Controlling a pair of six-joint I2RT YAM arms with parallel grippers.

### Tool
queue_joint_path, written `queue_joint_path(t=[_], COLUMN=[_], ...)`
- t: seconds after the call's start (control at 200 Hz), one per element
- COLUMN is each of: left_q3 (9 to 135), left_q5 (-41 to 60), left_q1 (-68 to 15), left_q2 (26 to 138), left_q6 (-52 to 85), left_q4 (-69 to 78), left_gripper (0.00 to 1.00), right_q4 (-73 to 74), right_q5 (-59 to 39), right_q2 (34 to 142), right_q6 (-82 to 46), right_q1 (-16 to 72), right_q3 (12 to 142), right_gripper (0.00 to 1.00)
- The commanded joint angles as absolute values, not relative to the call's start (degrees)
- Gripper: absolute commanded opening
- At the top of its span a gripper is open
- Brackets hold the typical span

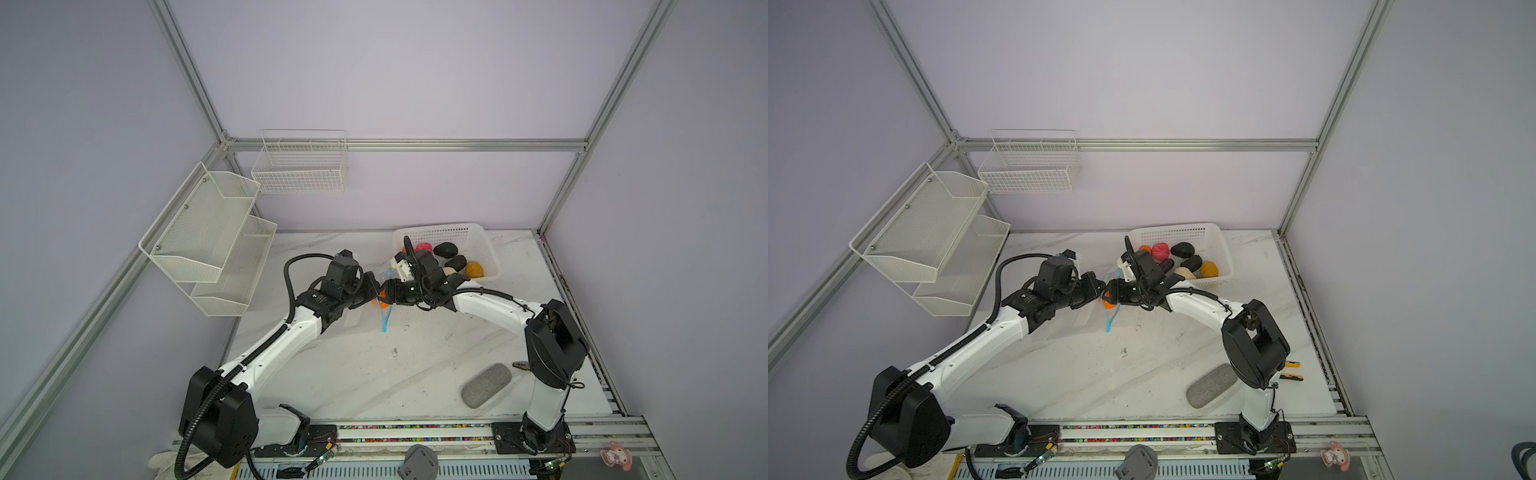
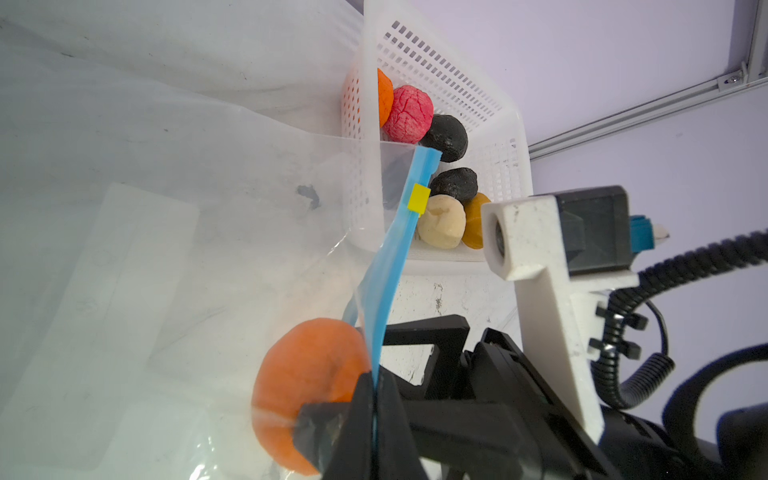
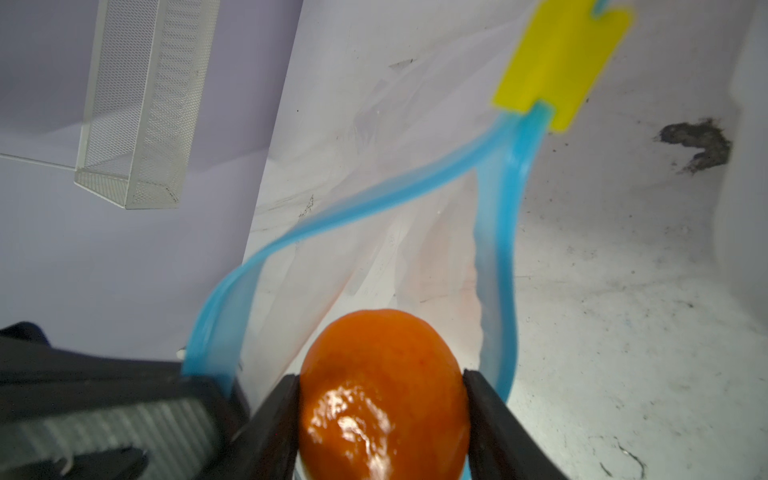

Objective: Place the food in the zip-top bag and seal the zipper
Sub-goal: 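Open the right gripper to drop the orange fruit inside the bag, then raise the right gripper out of the bag and move it over the basket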

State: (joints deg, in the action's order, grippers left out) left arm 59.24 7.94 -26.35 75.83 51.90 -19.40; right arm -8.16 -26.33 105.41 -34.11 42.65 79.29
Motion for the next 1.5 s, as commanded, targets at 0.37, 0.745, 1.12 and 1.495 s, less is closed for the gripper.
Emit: queue_joint_path(t=[0.37,0.745,1.12,1.495], left_q3=[55.84,55.63,56.25,56.35], left_q5=[14.93,13.89,13.62,11.98], left_q1=[-26.9,-26.79,-26.54,-25.6], left_q2=[72.73,73.11,73.07,72.96], left_q6=[55.02,54.41,54.05,53.0], left_q4=[-16.71,-16.79,-17.41,-18.64], left_gripper=[0.0,0.0,0.0,0.0], right_q4=[9.21,4.78,3.1,2.05], right_q5=[-31.6,-27.5,-27.11,-24.9], right_q2=[108.33,106.09,105.76,99.12], right_q6=[-39.82,-38.14,-36.56,-35.44], right_q1=[43.42,43.42,43.39,43.42], right_q3=[76.9,77.26,77.99,73.72], right_gripper=[0.41,0.71,0.75,0.74])
